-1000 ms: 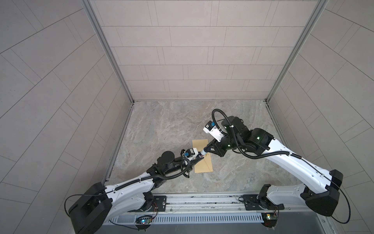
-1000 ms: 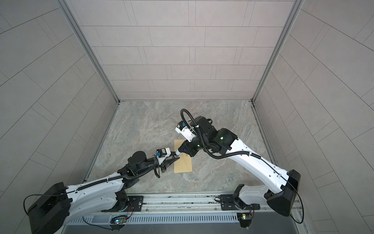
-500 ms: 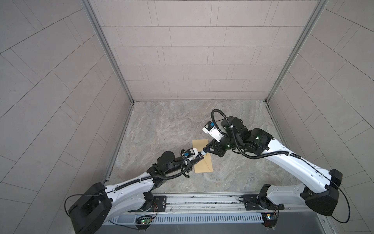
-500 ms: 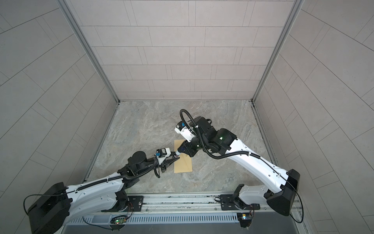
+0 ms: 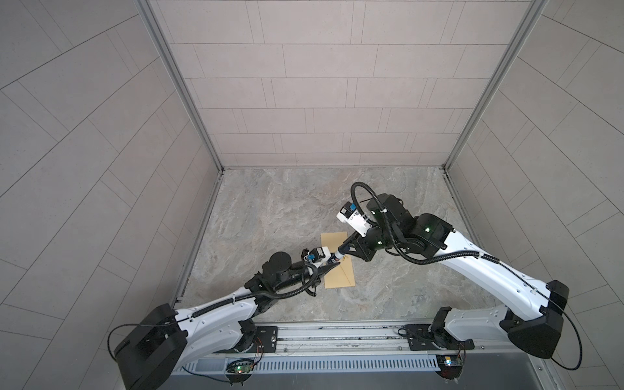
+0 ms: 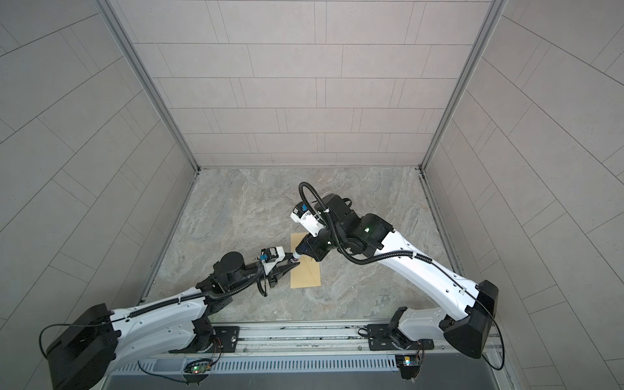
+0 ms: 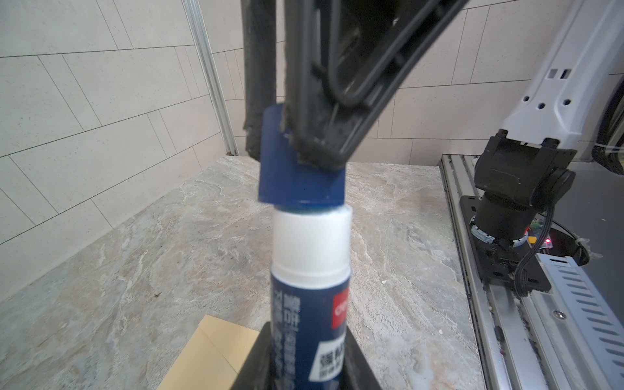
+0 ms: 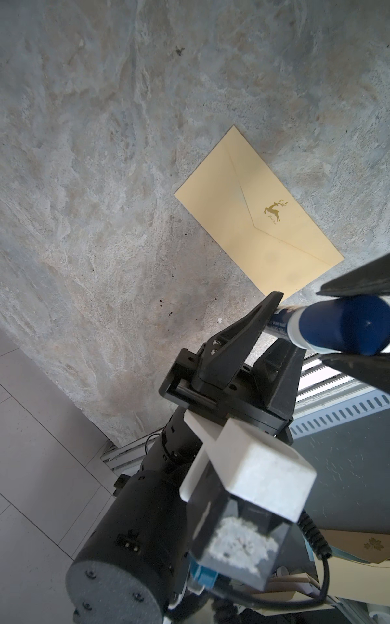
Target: Place the letter into the envelope and seal it
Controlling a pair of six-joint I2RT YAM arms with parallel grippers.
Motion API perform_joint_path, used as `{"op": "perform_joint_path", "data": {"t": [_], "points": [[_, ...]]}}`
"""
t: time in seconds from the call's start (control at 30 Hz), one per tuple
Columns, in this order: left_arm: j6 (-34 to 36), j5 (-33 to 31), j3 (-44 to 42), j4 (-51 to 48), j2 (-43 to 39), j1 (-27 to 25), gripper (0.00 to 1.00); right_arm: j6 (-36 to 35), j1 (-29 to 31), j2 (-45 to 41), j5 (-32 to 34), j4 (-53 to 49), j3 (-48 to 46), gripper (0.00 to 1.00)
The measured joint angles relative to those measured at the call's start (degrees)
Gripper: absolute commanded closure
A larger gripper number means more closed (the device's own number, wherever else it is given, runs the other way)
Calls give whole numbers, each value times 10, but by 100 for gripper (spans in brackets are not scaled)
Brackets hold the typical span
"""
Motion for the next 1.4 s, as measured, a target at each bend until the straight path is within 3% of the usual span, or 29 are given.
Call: {"op": "perform_joint_path", "data": {"t": [1.4], "points": [[0, 0, -3, -8, 1, -1, 100, -3, 15, 9, 6, 2, 0, 96]]}}
